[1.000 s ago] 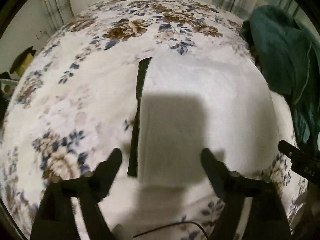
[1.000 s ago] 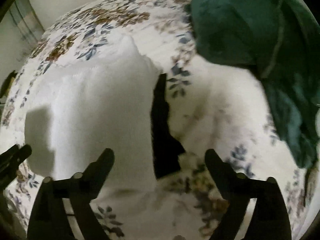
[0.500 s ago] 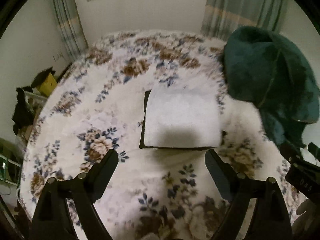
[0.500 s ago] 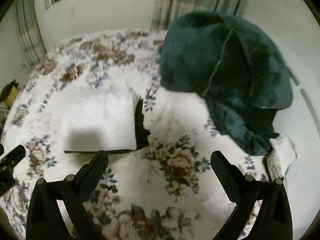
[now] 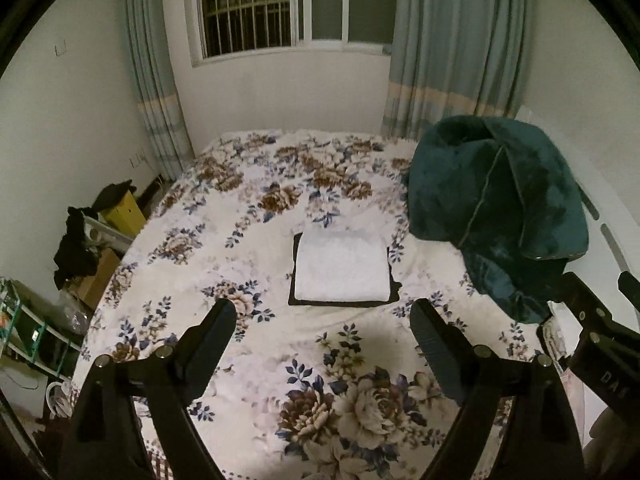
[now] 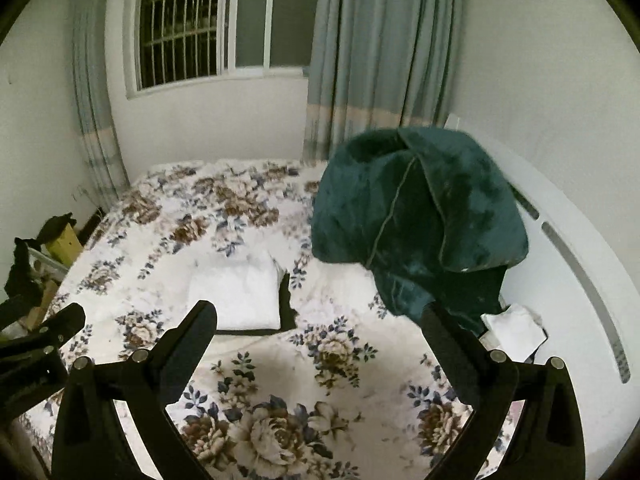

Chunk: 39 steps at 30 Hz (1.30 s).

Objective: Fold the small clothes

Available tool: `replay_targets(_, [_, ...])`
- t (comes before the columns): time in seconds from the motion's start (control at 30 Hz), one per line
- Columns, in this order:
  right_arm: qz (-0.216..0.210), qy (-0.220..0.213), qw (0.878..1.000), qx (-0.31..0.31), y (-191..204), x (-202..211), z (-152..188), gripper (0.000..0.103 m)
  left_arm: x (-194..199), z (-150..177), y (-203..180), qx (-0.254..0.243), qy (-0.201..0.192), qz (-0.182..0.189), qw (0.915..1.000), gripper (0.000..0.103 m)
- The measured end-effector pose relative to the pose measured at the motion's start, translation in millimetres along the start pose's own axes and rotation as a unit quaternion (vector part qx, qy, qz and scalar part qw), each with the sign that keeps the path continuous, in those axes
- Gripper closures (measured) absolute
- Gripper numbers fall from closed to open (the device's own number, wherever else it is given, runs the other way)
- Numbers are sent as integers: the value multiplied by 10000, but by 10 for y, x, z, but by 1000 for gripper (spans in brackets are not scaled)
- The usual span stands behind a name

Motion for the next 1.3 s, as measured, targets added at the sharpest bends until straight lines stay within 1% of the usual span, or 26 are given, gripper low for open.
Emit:
replay_targets(0.1, [-62, -93, 9999, -35, -53, 388, -1, 0, 229, 10, 27, -4, -93, 10, 10000, 14])
replay_targets(0.23, [-90, -126, 9999, -23, -76, 750, 23, 0, 453, 21, 105, -33, -163, -62, 9998, 14])
replay_targets(0.3, [-104, -154, 9998, -60, -90, 851, 37, 0, 534, 38, 128, -76, -221, -81, 9997, 14])
replay_targets(0.37, [-21, -233, 9997, 13, -90, 999, 28, 0, 620, 54, 143, -112, -278, -115, 9995, 14])
replay_targets(0.5, [-18, -300, 9995, 11, -97, 1108, 27, 0, 731, 79, 174, -61, -337, -77, 9994, 14])
replay_targets(0.6, [-60, -320, 9995, 17, -84, 1111, 11, 0, 788, 112, 167, -74, -398, -94, 9991, 14])
replay_targets(0.77, [-92, -335, 9994, 84, -48, 1112, 4, 0, 811, 153, 167, -60, -384, -90, 9992, 14])
replay_targets(0.8, [-95, -332, 9994, 94, -42, 1109, 8, 0, 814, 166, 167, -63, -343, -73, 9994, 12])
replay_targets(0.83, [-90, -329, 9994, 102, -37, 1085, -6, 0, 809, 171, 167, -66, -306, -78, 9995, 6])
replay_targets(0.87, [-100, -331, 9993, 132, -33, 1062, -13, 0, 804, 169, 165, -68, -287, -75, 9995, 3])
replay_targets(1.1, [-178, -309, 9992, 190, -12, 1047, 11, 0, 866, 161, 188, 13, -320, -84, 9995, 3])
replay_targets(1.3, [-222, -317, 9991, 199, -20, 1038, 14, 0, 848, 102, 173, -46, -374, -83, 9993, 3])
Point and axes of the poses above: each gripper's, at about its wrist camera, not at the fingertips, and x roughly against the way its jaws point, y to its left, z to its underside, the point moved 6 cm from there along -x, roughly the way its jaws point, and after that the axes turned 13 degrees about x, right-handed, at the moved point
